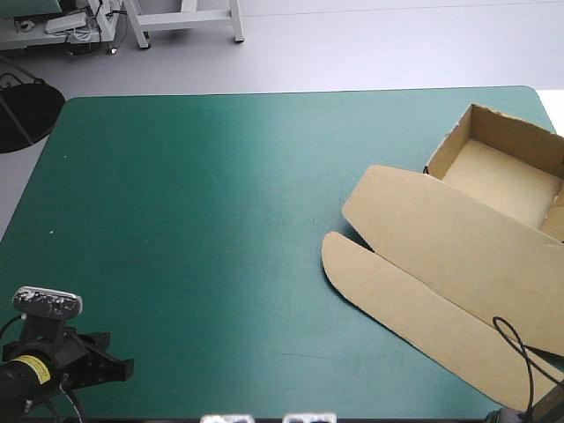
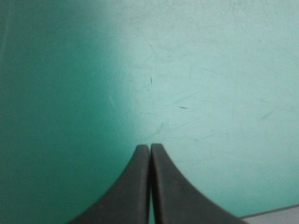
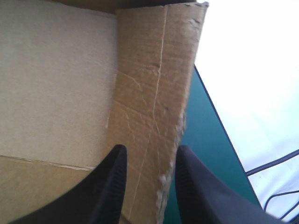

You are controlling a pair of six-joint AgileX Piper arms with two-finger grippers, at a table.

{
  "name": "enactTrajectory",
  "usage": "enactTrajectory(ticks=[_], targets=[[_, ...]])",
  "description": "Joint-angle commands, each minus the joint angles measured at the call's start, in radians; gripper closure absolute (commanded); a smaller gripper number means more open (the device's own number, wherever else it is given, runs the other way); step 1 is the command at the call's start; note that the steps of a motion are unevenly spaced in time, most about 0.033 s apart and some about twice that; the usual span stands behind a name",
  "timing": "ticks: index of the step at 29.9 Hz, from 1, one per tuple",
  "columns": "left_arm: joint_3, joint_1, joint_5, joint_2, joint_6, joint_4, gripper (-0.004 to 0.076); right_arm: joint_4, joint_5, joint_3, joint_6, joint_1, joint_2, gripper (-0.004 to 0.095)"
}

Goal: Fold the box

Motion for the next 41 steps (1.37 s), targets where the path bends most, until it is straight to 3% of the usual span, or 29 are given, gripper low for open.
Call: enactTrajectory(ticks=[1,6,9,11,13,17,21,26,35,41], targets=[[-0.025,0.0,-0.01,0.007,-0.007,-0.002,0.0733,-0.004,0.01,-0.034,-0.012,0.0,-0.142,0.0578],[-0.025,0.0,-0.01,0.007,-0.005,-0.002,0.0733,0.082,0.01,-0.034,-0.011,0.0,-0.282,0.0579],[-0.025,0.0,-0.03,0.005,0.013,-0.002,0.0733,0.293,0.01,-0.015,-0.008,0.0,-0.368,0.0628],[-0.023,0.0,-0.067,-0.009,0.04,-0.002,0.0733,0.473,0.01,0.034,-0.038,0.01,-0.446,0.0696],[-0.01,0.0,-0.115,-0.037,0.042,0.0,0.0733,0.582,0.01,0.099,-0.111,0.05,-0.535,0.0787],[0.035,0.0,-0.151,-0.088,0.051,0.0,0.0733,0.515,0.01,0.229,-0.161,0.155,-0.699,0.0909],[0.108,0.0,-0.185,-0.142,0.143,-0.002,0.0733,0.421,0.005,0.401,-0.165,0.248,-0.881,0.0921],[0.168,0.0,-0.221,-0.181,0.148,-0.039,0.0733,0.384,-0.014,0.644,-0.167,0.331,-1.054,0.0921],[0.221,0.0,-0.235,-0.195,0.171,-0.099,0.0733,0.386,-0.126,1.085,-0.243,0.358,-1.285,0.0921],[0.243,0.0,-0.227,-0.195,0.186,-0.116,0.0733,0.386,-0.163,1.191,-0.296,0.358,-1.398,0.0921]])
